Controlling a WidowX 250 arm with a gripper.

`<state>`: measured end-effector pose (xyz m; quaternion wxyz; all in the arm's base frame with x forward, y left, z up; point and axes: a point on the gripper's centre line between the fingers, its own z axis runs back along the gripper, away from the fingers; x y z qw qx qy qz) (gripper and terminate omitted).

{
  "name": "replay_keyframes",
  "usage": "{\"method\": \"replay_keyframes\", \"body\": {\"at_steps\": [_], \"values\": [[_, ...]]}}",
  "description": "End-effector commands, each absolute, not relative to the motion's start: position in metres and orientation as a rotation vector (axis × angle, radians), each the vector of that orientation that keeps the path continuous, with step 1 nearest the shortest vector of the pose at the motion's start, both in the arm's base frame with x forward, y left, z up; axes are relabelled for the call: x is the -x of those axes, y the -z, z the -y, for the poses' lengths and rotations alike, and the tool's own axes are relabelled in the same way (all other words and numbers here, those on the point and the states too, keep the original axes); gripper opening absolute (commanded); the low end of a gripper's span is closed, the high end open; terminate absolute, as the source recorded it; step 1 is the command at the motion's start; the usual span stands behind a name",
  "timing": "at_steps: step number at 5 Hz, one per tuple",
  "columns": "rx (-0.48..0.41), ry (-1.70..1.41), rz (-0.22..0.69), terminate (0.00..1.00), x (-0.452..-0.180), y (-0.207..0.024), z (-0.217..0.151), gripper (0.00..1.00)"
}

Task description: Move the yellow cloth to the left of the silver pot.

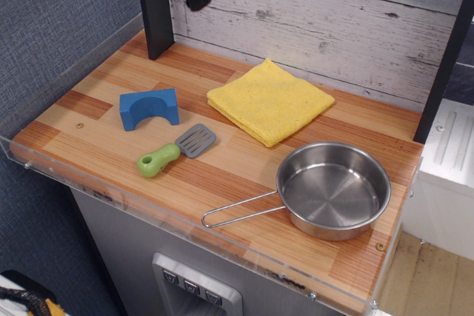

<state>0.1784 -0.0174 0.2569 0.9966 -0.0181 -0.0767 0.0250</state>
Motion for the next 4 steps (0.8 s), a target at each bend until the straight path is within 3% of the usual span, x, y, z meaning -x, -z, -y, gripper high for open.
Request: {"method": "replay_keyframes", "body": {"at_steps": [1, 4], "values": [[0.036, -0.05, 0.153, 0.0, -0.178, -0.257, 0.017, 1.0], [0.05, -0.095, 0.332, 0.0, -0.237, -0.288, 0.024, 1.0]]}}
